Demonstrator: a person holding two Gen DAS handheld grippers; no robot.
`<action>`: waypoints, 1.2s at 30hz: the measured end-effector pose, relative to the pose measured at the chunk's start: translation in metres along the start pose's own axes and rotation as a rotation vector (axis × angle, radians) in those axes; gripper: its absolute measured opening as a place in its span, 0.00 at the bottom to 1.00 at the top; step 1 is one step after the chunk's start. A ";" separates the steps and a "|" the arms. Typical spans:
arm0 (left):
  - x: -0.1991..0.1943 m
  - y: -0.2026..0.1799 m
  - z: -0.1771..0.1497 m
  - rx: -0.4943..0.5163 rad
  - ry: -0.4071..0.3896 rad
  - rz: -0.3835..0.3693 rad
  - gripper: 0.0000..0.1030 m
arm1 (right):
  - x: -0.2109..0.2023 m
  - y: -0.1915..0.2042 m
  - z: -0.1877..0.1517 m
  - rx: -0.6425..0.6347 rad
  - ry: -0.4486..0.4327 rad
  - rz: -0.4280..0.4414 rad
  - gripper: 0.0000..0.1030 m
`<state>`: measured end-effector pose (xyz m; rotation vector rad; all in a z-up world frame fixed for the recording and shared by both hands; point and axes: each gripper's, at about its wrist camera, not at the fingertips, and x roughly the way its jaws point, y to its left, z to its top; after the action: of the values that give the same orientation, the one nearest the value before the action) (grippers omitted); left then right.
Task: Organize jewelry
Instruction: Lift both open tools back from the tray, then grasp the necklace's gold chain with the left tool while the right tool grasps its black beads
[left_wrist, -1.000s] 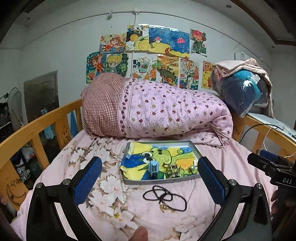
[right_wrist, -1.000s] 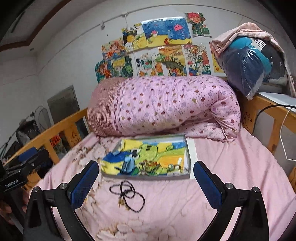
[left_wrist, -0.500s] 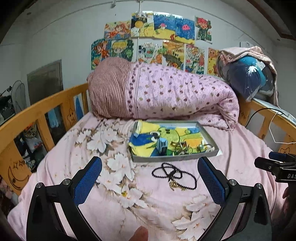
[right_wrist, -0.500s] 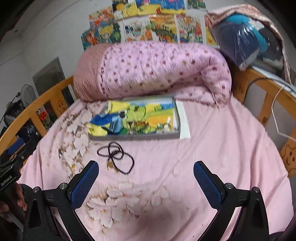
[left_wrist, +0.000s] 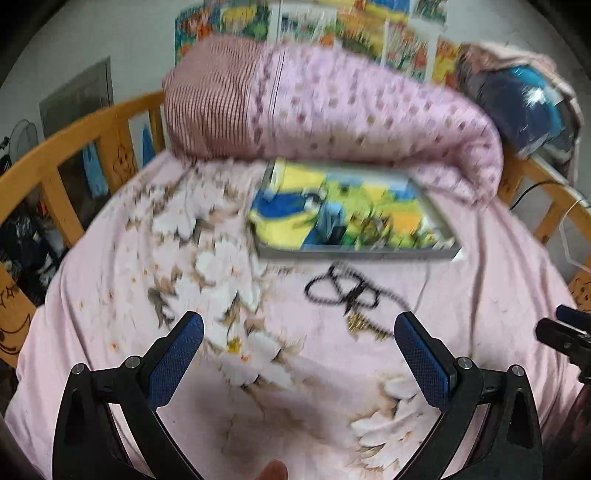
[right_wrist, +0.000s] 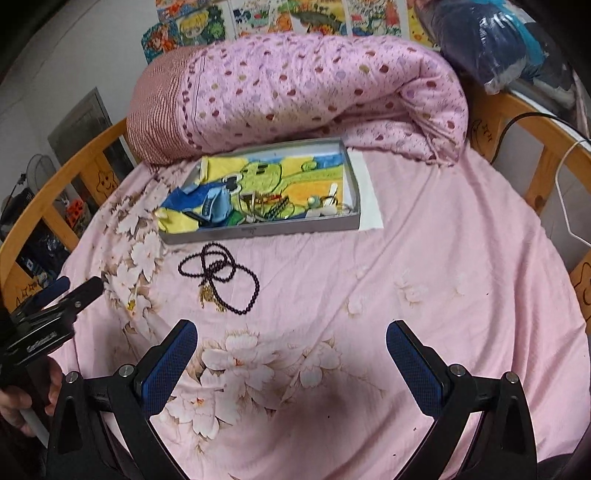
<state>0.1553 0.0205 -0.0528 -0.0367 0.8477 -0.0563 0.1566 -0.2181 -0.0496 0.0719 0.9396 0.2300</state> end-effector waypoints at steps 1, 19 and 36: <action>0.009 0.001 0.001 0.000 0.050 -0.011 0.98 | 0.003 0.000 0.001 -0.006 0.012 0.001 1.00; 0.095 0.023 0.003 -0.010 0.300 -0.088 0.98 | 0.099 -0.011 0.038 -0.227 0.169 -0.004 1.00; 0.113 -0.008 -0.007 0.132 0.272 -0.198 0.65 | 0.179 0.002 0.057 -0.303 0.260 0.171 0.55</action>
<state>0.2239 0.0047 -0.1415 0.0111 1.1088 -0.3090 0.3035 -0.1738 -0.1574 -0.1611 1.1485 0.5471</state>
